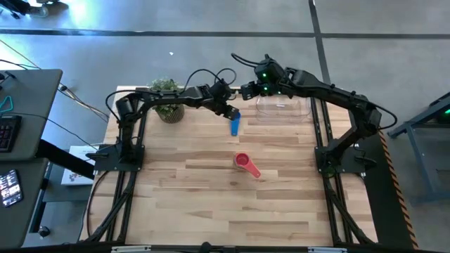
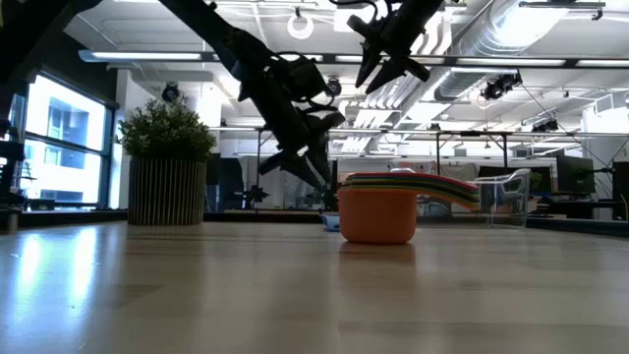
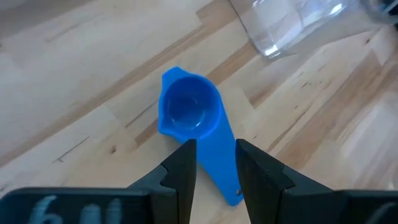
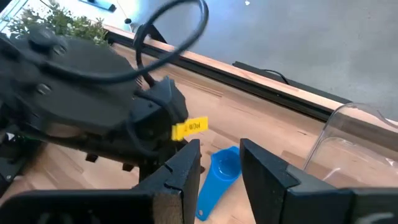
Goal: Nest measuring cups in basket
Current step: Stack the blue measuring cup into the red measuring cup
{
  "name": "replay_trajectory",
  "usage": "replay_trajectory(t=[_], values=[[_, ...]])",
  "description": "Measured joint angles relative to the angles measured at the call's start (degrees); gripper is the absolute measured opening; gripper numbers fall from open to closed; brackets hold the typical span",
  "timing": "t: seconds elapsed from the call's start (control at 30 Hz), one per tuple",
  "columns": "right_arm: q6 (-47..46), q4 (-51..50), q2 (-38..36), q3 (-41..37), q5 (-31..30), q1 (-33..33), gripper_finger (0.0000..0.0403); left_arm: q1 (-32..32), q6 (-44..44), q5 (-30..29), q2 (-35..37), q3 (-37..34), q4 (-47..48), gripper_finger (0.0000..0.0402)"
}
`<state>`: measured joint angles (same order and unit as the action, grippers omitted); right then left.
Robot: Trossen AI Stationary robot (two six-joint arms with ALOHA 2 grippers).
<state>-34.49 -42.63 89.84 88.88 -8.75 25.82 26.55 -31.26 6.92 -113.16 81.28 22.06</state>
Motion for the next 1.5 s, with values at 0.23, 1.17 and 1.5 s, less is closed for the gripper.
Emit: replay_trajectory(t=[0.23, 1.17, 1.5], values=[[-0.01, -0.03, 0.0, 0.0, 0.0, -0.17, 0.0105, 0.0, 0.36, -0.05, -2.81, 0.02, -1.26, 0.0104], [0.01, 0.0, 0.0, -0.02, 0.15, -0.87, 0.0105, 2.47, 6.96, -1.92, -3.48, 0.0, -5.35, 0.0104], [-0.65, 0.04, 0.0, -0.02, 0.09, -0.87, 0.0105, 2.47, 7.85, -0.63, -3.91, 0.01, -5.51, 0.0104]])
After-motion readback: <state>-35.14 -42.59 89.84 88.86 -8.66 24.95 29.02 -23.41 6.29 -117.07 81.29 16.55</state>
